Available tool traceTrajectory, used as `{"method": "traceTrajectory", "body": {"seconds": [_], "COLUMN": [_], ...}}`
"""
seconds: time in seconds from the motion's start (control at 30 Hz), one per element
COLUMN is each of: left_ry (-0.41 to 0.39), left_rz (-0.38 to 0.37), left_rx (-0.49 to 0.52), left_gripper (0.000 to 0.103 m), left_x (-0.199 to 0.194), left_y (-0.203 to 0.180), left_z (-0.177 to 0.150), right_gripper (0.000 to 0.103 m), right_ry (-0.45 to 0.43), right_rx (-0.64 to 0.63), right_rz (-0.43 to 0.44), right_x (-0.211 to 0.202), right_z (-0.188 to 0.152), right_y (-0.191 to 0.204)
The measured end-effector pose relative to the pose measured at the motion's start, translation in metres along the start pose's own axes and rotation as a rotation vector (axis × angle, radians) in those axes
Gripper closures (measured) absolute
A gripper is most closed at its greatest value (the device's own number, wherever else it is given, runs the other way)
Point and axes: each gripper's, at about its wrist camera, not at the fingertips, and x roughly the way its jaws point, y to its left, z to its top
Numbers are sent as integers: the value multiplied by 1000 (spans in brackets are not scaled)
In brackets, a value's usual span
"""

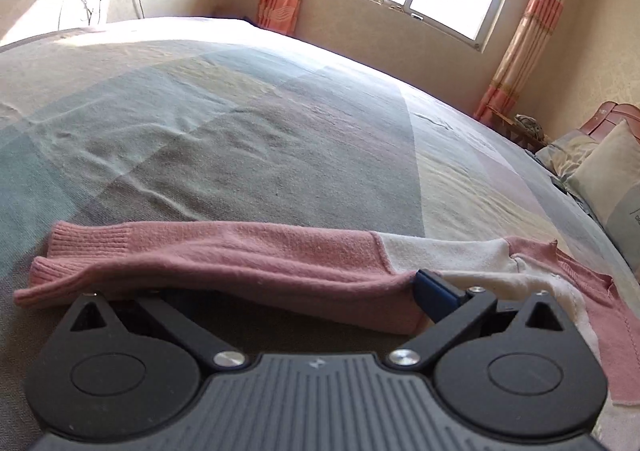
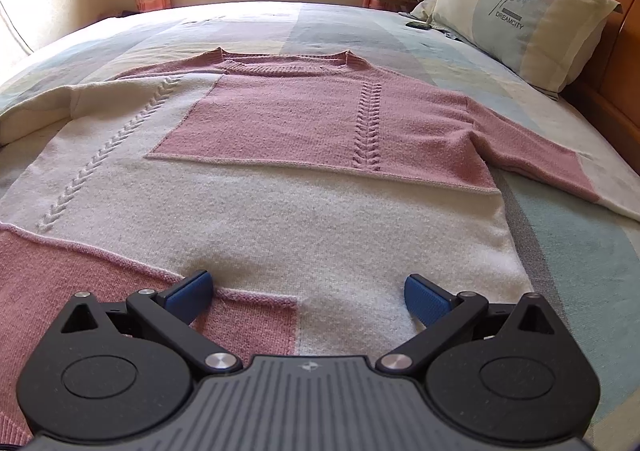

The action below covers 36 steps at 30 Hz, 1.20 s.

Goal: Fold clothes
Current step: 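Grasp the sleeve with the left gripper and fold it across the body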

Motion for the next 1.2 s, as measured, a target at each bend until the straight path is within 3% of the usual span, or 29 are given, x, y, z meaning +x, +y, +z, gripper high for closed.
{"method": "traceTrajectory", "body": {"seconds": [0.07,0.2,0.43,0.57,0.67,0.8,0.87,0.93,1.0,1.13,1.2], "left_ry": [-19,-28,-43,-93,-102,-89,-95,-81,-66,-9,31], "left_rz": [41,-85,-181,-176,-68,264,362,366,307,115,50], "left_rx": [-89,-182,-327,-374,-335,-176,-65,60,182,368,383], "left_gripper": [1,1,1,1,1,1,1,1,1,1,1], "left_x": [-2,-2,14,8,0,-10,-15,-17,-19,-20,-8], "left_y": [13,29,52,66,68,56,41,16,-13,-71,-87], "left_z": [1,2,18,27,35,47,52,53,51,35,30], "right_gripper": [0,0,0,0,0,0,0,0,0,0,0], "right_ry": [-1,-2,-7,-9,-11,-15,-17,-21,-27,-23,-21], "right_rx": [1,0,-3,1,0,-2,-2,-2,-6,-31,-44], "right_rz": [0,-3,-8,-6,-9,-10,-10,-10,-8,4,10], "right_x": [0,0,-1,0,1,1,1,1,0,-5,-8], "right_z": [0,0,-1,-1,0,0,0,-1,0,6,9], "right_y": [0,1,2,2,3,4,3,3,4,6,7]}}
